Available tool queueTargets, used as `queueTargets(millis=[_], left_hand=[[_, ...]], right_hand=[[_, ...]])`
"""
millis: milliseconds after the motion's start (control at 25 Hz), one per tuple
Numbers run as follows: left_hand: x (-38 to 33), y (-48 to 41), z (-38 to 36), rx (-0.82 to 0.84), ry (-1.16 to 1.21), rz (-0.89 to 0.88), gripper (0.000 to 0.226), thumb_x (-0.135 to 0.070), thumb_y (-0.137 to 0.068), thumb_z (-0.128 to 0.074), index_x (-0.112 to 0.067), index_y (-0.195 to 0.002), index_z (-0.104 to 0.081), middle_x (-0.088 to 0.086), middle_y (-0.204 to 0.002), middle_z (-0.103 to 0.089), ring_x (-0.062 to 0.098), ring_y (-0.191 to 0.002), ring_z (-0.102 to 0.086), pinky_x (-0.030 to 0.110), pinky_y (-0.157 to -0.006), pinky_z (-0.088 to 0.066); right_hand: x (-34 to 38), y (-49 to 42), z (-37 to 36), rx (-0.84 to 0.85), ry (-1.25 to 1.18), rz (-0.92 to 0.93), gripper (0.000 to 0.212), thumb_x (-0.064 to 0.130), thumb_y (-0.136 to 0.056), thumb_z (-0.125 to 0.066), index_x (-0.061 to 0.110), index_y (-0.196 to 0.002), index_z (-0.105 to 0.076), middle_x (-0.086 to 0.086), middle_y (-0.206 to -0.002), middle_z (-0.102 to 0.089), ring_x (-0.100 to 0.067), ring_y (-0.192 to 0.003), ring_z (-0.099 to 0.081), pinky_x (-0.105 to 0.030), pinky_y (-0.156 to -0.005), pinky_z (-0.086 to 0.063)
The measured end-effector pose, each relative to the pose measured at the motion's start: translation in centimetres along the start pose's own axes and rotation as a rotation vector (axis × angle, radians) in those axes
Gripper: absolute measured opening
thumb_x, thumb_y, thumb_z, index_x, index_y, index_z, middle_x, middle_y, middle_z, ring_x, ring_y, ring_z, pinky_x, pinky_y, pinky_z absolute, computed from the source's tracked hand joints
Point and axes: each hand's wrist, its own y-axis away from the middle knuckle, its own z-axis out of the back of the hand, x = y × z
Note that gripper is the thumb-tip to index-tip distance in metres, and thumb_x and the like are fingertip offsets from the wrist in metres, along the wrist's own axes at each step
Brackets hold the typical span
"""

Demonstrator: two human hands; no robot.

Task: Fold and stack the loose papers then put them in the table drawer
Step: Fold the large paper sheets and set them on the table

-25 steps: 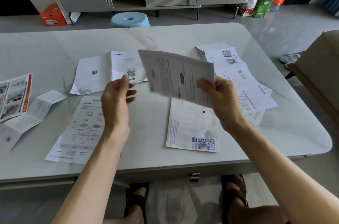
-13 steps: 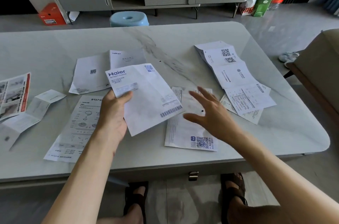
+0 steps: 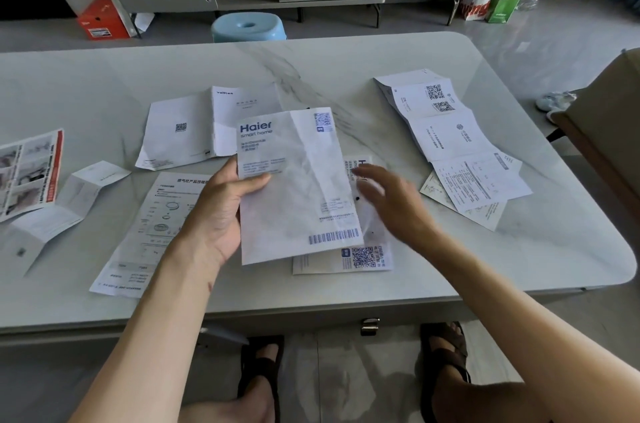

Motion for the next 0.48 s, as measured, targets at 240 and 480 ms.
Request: queueTargets(millis=[240, 480], left_hand=[[2.0, -0.5, -2.3, -0.064, -0.294, -0.011, 0.040, 0.005, -0.087, -0.061, -0.004, -0.125, -0.056, 0.013, -0.112, -0.070, 0.026, -0.098, -0.067, 0.030, -0.079, -0.054], [3.9, -0.9, -1.6, -0.149, -0.901, -0.056, 0.065, -0.006, -0.077, -0.076, -0.020, -0.134, -0.047, 0.006, -0.090, -0.069, 0.022, -0.070, -0.069, 0.031, -0.066, -0.056]], right_hand=[[2.0, 1.6, 1.0, 0.094, -0.578, -0.248, 0.038, 0.012, -0.090, -0.065, 0.009, -0.127, -0.058, -0.017, -0.090, -0.072, -0.019, -0.069, -0.070, -0.029, -0.060, -0.056], [-0.6, 0.8, 0.5, -0.049, -0.169, -0.348, 0.047, 0.021, -0.077, -0.076, 0.019, -0.122, -0.063, -0.007, -0.082, -0.070, -0.025, -0.075, -0.068, -0.041, -0.072, -0.057]])
